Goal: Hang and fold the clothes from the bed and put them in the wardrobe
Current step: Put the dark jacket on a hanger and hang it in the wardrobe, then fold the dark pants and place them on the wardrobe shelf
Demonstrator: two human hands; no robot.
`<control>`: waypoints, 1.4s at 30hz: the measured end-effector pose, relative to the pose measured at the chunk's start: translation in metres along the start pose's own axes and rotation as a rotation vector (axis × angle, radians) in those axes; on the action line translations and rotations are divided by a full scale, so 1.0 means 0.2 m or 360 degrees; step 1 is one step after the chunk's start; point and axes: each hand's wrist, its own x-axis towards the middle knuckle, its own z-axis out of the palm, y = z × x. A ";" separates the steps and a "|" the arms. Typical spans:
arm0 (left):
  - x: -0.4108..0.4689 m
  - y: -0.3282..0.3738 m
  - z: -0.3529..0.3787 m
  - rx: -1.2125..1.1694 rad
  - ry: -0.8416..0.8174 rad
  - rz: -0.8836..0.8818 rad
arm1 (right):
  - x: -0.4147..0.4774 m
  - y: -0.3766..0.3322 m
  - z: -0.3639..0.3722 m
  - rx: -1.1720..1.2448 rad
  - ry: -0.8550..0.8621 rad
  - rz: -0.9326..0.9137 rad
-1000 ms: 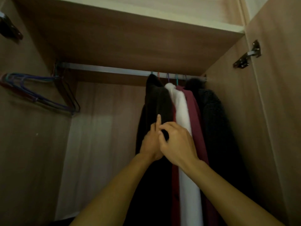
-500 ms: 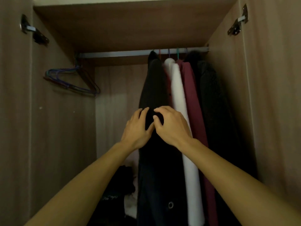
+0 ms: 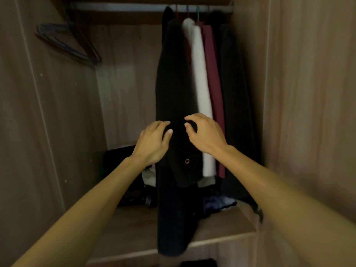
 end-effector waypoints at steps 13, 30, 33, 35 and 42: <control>-0.70 0.14 -0.12 -0.0473 0.0062 0.0033 | -0.73 -0.37 -0.14 -0.0314 -0.0076 0.0337; -1.58 1.01 0.01 -0.0689 -0.0497 0.0297 | -1.97 -0.51 -1.02 -0.0473 -0.0100 0.0770; -1.76 1.28 -0.03 -0.0696 -0.0556 0.0370 | -2.24 -0.56 -1.27 -0.0543 -0.0046 0.0847; -1.90 1.49 -0.05 -0.0712 -0.0608 0.0448 | -2.42 -0.61 -1.46 -0.0579 -0.0025 0.0900; -2.32 2.14 -0.11 -0.0893 -0.0801 0.0584 | -3.01 -0.73 -2.00 -0.0689 0.0105 0.1110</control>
